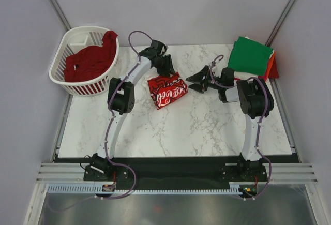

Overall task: Fold and stack the t-shirts
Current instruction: Fold the tshirt

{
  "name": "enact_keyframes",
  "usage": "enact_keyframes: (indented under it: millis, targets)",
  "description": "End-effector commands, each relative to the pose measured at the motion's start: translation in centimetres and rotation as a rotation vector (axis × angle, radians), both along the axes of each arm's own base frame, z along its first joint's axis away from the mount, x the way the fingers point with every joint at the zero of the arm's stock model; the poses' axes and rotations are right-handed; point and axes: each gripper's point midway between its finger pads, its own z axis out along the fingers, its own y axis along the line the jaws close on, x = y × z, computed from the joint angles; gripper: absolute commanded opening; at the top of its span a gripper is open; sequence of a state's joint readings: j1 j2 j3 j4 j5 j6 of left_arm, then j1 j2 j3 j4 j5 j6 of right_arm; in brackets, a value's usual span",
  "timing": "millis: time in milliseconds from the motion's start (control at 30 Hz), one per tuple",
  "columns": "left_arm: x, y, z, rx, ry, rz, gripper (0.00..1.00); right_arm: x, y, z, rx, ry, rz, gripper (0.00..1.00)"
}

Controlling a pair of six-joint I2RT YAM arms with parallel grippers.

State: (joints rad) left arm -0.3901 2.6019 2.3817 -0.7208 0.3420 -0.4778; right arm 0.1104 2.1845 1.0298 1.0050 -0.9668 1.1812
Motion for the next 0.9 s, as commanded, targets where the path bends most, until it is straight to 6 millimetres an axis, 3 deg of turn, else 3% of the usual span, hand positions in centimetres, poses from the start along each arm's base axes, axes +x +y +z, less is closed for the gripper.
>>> enact_keyframes:
  millis: [0,33,133,400,600,733,767,800,867]
  targets:
    - [1.7,-0.1,-0.4,-0.034,-0.03,0.033,0.47,0.3,1.4,-0.4,-0.147,-0.106,0.042,0.98]
    - [1.6,-0.2,-0.7,-0.038,-0.021,0.031,0.46,-0.3,1.4,-2.1,-0.2,-0.018,0.054,0.98]
    - [1.3,-0.2,-1.5,-0.036,-0.005,0.028,0.46,-0.1,2.5,-3.0,-0.299,-0.049,0.09,0.98]
    - [0.8,0.0,-1.8,-0.03,0.006,0.015,0.46,0.7,4.1,0.2,-0.24,-0.145,0.129,0.98]
    - [0.4,0.3,-2.6,-0.011,0.016,0.007,0.45,0.0,4.5,1.6,-0.186,-0.174,0.158,0.98]
    - [0.3,0.6,-3.2,0.007,0.021,0.013,0.45,-2.9,5.6,2.6,-0.067,-0.151,0.238,0.98]
    - [0.3,0.8,-3.4,0.014,0.022,0.017,0.45,-4.2,6.0,3.2,0.001,-0.056,0.275,0.98]
    - [0.3,0.9,-3.6,0.022,0.019,0.012,0.45,-5.5,7.0,4.2,0.046,-0.126,0.311,0.98]
    - [0.3,1.2,-4.0,0.033,0.021,0.008,0.46,-8.9,7.4,3.8,0.11,-0.059,0.347,0.98]
